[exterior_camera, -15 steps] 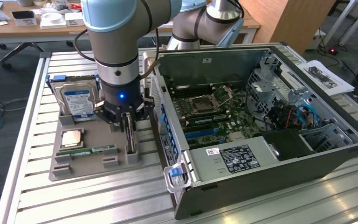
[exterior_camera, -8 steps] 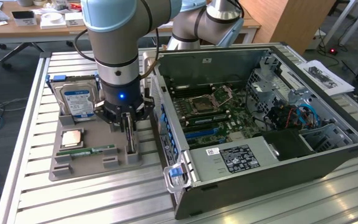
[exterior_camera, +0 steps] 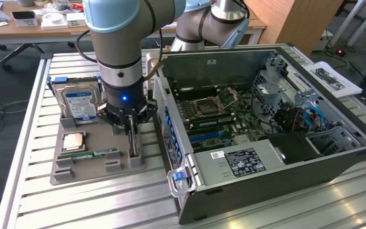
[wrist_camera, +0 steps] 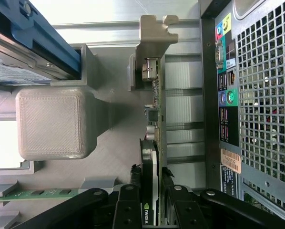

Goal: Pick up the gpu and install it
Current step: 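Pick up the gpu and move the gpu toward the slot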

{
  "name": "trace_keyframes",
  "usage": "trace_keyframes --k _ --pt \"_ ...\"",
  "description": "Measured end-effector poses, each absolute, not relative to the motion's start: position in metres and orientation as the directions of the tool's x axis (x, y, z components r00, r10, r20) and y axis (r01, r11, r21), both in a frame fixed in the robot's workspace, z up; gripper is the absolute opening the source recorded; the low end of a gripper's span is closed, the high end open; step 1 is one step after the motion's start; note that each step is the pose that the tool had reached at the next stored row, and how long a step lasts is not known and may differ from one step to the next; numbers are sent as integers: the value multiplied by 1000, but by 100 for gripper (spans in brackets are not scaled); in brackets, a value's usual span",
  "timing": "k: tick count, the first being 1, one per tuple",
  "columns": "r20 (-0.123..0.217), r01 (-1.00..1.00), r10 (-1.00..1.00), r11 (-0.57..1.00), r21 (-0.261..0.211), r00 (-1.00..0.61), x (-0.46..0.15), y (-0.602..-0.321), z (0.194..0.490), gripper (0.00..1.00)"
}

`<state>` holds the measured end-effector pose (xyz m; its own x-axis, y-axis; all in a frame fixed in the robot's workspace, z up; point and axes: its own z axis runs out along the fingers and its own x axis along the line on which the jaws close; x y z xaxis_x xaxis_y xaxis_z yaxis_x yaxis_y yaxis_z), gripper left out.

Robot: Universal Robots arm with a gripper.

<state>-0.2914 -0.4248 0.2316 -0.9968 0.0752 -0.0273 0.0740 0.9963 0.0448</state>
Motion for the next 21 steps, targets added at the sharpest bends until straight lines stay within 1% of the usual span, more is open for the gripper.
trace_keyframes --k 2,21 --pt "-27 74 75 996 45 -997 -291 -425 232 27" --pt "-27 42 43 998 45 -999 -291 -425 232 27"
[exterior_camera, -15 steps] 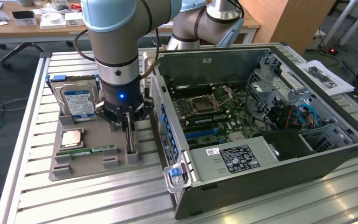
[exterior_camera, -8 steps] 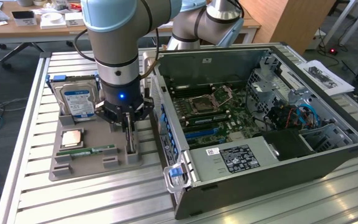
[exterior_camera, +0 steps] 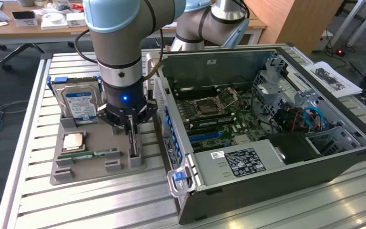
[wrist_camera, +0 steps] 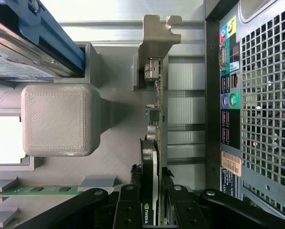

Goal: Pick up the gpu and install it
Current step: 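Pick up the gpu and move the gpu toward the slot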

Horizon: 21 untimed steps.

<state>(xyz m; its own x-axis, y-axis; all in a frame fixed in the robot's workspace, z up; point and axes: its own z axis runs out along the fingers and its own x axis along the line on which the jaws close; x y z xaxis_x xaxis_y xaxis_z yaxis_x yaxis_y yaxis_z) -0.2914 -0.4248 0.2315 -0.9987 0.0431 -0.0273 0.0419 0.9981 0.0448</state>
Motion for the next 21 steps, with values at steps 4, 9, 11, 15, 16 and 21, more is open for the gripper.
trace_keyframes --k 4,9,11,15,16,21 --pt "-27 42 43 998 45 -999 -291 -425 233 27" --pt "-27 41 43 998 45 -999 -291 -425 239 27" --pt "-27 41 42 998 45 -999 -291 -425 242 27" --pt "-27 41 42 998 45 -999 -291 -425 249 27" --pt "-27 41 42 998 45 -999 -291 -425 251 27" --pt "-27 41 42 998 45 -999 -291 -425 264 27"
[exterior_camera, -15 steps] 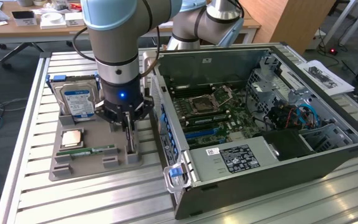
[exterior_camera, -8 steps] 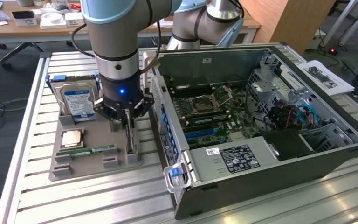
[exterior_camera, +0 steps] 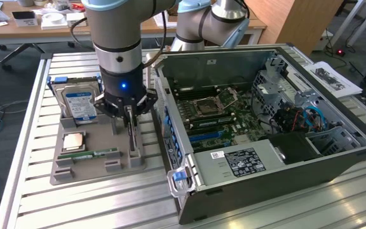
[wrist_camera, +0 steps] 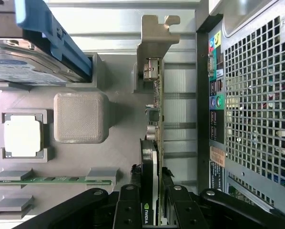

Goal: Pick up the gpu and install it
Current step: 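Pick up the gpu and move the gpu toward the slot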

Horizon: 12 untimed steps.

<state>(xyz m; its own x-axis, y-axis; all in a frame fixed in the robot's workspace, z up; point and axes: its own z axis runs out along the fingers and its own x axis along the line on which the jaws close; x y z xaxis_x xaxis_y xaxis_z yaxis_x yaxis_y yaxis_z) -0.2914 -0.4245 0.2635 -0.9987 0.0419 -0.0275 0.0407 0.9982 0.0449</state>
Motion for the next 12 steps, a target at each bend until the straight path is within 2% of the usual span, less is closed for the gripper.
trace_keyframes --k 12 --pt "-28 41 42 998 45 -999 -291 -424 304 27"
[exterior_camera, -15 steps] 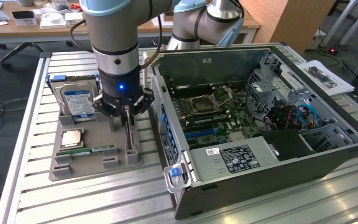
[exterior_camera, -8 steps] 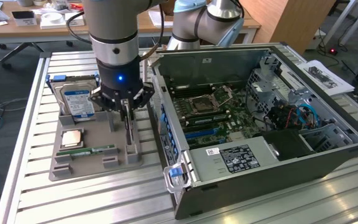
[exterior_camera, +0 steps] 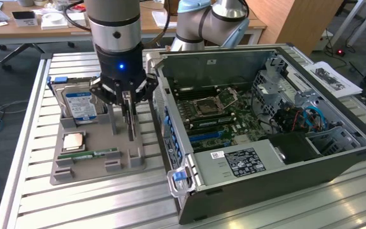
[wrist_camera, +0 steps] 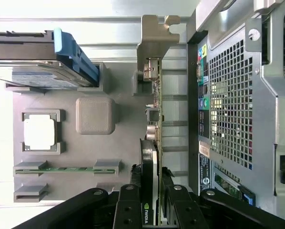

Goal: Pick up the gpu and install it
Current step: 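Pick up the gpu and move the gpu toward the slot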

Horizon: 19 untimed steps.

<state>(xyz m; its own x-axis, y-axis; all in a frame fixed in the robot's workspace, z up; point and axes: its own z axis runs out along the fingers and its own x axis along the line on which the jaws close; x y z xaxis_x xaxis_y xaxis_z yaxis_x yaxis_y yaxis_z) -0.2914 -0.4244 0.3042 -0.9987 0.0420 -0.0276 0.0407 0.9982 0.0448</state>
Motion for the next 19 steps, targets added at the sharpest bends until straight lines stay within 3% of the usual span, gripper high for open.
trace_keyframes --k 19 --pt "-28 41 42 998 45 -999 -291 -424 378 27"
